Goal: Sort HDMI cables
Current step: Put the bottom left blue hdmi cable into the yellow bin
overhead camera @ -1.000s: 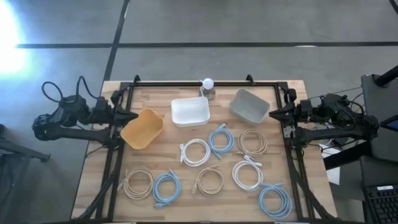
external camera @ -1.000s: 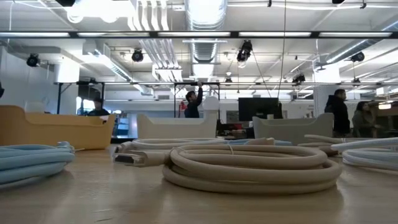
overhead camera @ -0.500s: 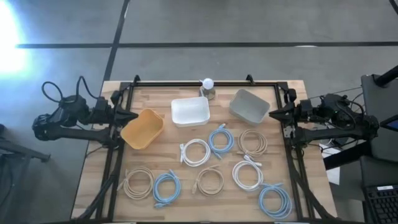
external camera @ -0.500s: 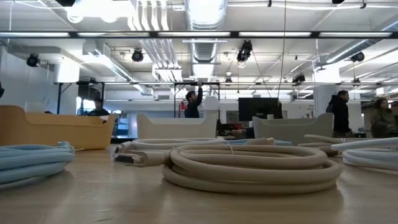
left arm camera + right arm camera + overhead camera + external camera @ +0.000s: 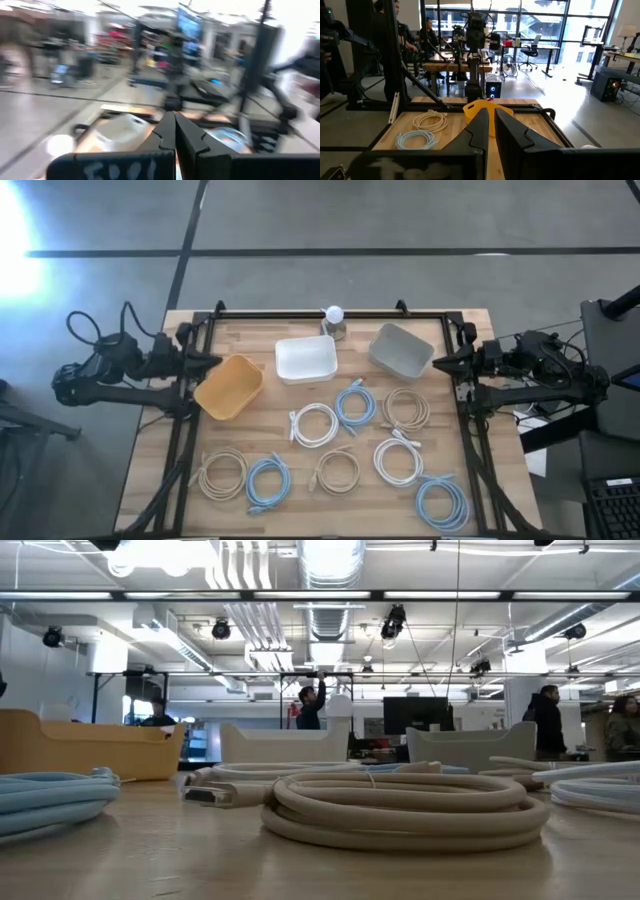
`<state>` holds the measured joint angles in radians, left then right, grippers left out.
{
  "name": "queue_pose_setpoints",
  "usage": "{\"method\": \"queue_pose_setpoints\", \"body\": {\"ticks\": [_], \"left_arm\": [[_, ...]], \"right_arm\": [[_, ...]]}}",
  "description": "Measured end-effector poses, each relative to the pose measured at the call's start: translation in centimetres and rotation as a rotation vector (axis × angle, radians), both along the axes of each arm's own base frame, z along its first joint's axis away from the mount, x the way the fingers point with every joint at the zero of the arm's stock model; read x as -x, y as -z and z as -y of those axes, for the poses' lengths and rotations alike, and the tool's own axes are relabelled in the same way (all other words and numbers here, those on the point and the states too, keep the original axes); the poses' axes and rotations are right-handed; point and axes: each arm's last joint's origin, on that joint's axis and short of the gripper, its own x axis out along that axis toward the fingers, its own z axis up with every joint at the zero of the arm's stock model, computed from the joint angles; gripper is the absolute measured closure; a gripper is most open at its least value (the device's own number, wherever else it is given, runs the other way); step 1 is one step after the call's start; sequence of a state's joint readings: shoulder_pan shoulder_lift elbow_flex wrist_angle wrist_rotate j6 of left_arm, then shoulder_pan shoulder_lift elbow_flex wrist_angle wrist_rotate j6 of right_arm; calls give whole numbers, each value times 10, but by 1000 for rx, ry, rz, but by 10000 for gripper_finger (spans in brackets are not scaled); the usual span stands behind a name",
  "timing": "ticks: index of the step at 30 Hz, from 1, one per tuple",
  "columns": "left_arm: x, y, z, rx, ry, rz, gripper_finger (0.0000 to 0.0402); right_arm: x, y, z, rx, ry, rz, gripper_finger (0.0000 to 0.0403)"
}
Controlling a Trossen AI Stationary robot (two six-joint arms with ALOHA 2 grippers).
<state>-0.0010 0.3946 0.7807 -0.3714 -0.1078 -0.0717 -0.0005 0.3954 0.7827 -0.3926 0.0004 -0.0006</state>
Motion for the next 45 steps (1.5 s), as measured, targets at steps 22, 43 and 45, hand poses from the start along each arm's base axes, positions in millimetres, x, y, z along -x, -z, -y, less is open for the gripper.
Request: {"method": "queue_pose_setpoints", "body": {"ticks": [22, 43, 45], "left_arm": [[-12, -5, -8, -37, -297, 22, 401], [-23, -1, -8, 113, -271, 14, 401], [-27, 0, -7, 112, -264, 2, 401]], "right_arm": [[-17, -21, 1, 107, 45, 194, 374], [-70, 2, 1, 41, 17, -30, 374], [-73, 3, 1, 53, 17, -38, 374]]}}
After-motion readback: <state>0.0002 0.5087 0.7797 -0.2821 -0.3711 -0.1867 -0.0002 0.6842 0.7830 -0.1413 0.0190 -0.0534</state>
